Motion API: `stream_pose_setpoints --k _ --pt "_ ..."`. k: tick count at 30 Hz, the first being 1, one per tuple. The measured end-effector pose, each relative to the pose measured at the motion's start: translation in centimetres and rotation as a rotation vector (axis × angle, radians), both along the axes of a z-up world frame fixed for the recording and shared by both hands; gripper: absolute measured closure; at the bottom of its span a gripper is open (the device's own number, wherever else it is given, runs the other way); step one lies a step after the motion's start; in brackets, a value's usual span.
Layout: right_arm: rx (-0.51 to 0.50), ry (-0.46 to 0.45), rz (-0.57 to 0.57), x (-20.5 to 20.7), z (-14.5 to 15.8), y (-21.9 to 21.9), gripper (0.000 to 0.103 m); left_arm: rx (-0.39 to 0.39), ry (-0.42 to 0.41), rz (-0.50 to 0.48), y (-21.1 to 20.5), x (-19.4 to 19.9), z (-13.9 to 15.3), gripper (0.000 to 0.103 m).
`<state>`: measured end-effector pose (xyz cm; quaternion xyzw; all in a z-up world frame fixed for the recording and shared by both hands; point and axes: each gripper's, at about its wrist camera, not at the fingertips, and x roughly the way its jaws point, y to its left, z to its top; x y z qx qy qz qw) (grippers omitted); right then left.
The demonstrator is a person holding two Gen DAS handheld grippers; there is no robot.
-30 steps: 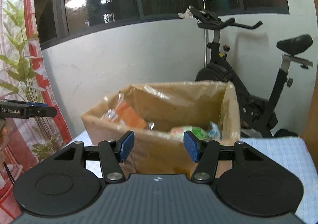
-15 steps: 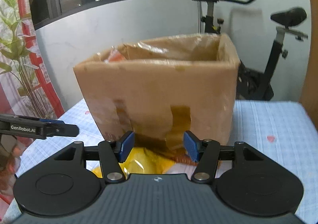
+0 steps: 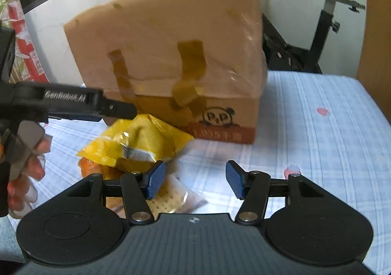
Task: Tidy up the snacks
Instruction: 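Move both tools back down to the snacks beside the box, then grasp the yellow chip bag with the left tool while the right grasps the cracker packet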
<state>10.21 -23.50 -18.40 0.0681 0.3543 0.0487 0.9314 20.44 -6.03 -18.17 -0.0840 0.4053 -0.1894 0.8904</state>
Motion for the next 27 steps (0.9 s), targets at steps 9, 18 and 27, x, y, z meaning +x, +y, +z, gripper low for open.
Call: stream_pose_setpoints --k 9,18,27 --pt "0.034 0.014 -0.007 -0.4 -0.6 -0.4 0.044 0.057 0.045 -0.019 -1.8 0.7 -2.0 0.01" --pt "0.048 0.021 -0.004 -0.5 -0.9 -0.4 0.044 0.084 0.061 -0.043 -3.1 0.8 -3.4 0.009" --pt "0.067 0.034 0.0 -1.1 -0.8 -0.1 0.044 0.086 -0.015 -0.079 -2.0 -0.8 -1.4 0.024"
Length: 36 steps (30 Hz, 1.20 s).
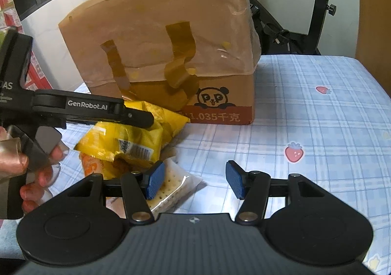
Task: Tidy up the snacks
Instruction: 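Grasp the yellow chip bag with the left tool while the right grasps the cracker packet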
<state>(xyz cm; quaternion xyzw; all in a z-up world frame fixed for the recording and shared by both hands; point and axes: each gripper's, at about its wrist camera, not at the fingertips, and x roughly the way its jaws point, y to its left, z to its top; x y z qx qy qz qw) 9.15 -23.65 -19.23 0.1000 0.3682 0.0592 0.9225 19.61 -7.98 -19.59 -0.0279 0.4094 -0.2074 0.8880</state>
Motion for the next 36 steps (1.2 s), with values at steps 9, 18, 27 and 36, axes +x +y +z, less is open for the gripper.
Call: stream_pose_setpoints --k 9,18,27,36 --pt "0.029 0.07 0.034 0.6 -0.7 2.1 0.044 -0.032 -0.095 0.056 4.0 -3.5 3.8 0.024" --pt "0.068 0.181 0.021 1.0 -1.7 4.0 0.04 -0.065 -0.156 0.205 9.6 -6.9 5.5 0.024" --pt "0.014 0.184 0.025 2.8 -2.8 5.5 0.04 -0.081 -0.158 0.272 12.4 -8.6 5.1 0.024" --pt "-0.111 0.139 0.061 4.6 -3.5 7.0 0.043 -0.096 -0.158 0.3 13.2 -9.6 4.9 0.024"
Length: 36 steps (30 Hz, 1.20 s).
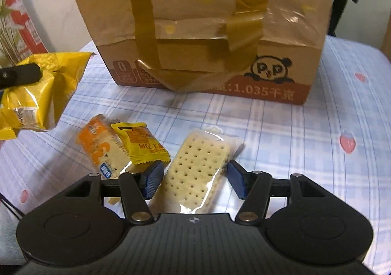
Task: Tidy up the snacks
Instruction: 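Grasp the yellow chip bag with the left tool while the right grasps the cracker packet, then lift both held packets and carry them over the box opening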
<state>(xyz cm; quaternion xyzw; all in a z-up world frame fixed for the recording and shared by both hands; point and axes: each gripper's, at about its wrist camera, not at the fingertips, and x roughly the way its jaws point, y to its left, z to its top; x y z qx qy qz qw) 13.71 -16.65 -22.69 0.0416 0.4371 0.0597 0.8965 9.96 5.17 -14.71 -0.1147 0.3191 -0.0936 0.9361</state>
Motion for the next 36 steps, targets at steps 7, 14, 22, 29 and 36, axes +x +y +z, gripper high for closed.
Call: stream_pose_setpoints --k 7,14,22,29,36 --pt "-0.074 -0.033 0.034 -0.2 -0.3 0.8 0.043 0.006 0.004 0.015 0.2 -0.5 -0.4 0.024" --pt "-0.108 -0.068 0.033 -1.1 -0.5 1.4 0.043 0.014 -0.002 0.019 0.0 -0.9 -0.6 0.024" --pt "-0.107 -0.107 0.021 -2.4 -0.6 0.8 0.047 0.028 0.014 0.032 -0.1 -1.2 -1.3 0.024" --pt "-0.046 -0.108 0.007 -2.8 -0.2 -0.1 0.053 0.028 0.007 0.032 0.0 -1.4 -1.4 0.024" --pt "0.012 -0.152 -0.025 -3.8 1.2 -0.9 0.053 0.026 -0.011 0.028 -0.1 -1.7 -0.9 0.024"
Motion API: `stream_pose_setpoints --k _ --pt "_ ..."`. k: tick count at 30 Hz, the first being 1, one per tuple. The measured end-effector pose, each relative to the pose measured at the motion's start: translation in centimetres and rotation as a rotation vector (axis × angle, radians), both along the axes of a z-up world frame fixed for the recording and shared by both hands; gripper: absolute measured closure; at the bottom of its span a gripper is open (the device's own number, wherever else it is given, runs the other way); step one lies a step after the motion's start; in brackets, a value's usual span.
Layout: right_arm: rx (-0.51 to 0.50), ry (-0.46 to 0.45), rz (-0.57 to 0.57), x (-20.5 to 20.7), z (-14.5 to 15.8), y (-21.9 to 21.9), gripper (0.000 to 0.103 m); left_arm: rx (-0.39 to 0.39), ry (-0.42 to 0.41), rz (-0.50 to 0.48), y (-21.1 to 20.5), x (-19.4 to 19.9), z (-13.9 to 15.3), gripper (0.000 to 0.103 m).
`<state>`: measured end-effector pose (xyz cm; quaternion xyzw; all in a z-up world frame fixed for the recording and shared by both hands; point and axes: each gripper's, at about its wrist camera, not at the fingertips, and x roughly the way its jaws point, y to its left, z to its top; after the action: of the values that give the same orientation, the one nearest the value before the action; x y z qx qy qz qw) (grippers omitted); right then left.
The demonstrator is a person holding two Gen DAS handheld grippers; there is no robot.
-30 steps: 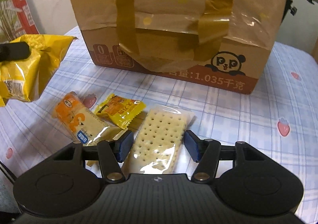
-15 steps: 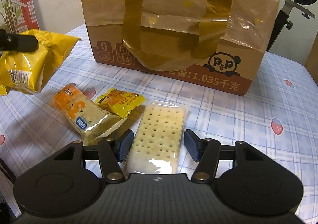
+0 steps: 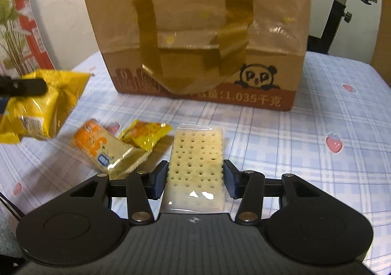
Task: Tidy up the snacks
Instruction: 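Lift both held packets and carry them over the box opening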
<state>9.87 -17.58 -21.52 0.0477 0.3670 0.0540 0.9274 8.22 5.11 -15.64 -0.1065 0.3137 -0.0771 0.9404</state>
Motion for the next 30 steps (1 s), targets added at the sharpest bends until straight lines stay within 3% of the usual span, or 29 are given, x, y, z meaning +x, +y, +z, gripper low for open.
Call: stream_pose_setpoints --k 7,16,21,24,30 --pt "0.021 -0.123 0.022 -1.0 4.2 -1.2 0.053 -0.007 -0.086 -0.041 -0.2 0.3 3.4 0.024" --pt "0.015 -0.324 0.109 0.1 12.8 -2.4 0.053 0.021 -0.299 -0.164 -2.6 2.0 10.9 0.024" --pt "0.018 -0.353 0.144 2.9 16.8 -3.6 0.053 0.016 -0.31 -0.234 -5.2 5.9 14.1 0.024" --pt "-0.061 -0.374 0.175 5.3 18.5 -3.9 0.053 0.034 -0.32 -0.272 -7.4 9.0 15.4 0.024" --pt "-0.161 -0.303 0.164 11.7 17.9 -4.5 0.053 0.122 -0.254 -0.315 -11.9 17.1 15.1 0.024"
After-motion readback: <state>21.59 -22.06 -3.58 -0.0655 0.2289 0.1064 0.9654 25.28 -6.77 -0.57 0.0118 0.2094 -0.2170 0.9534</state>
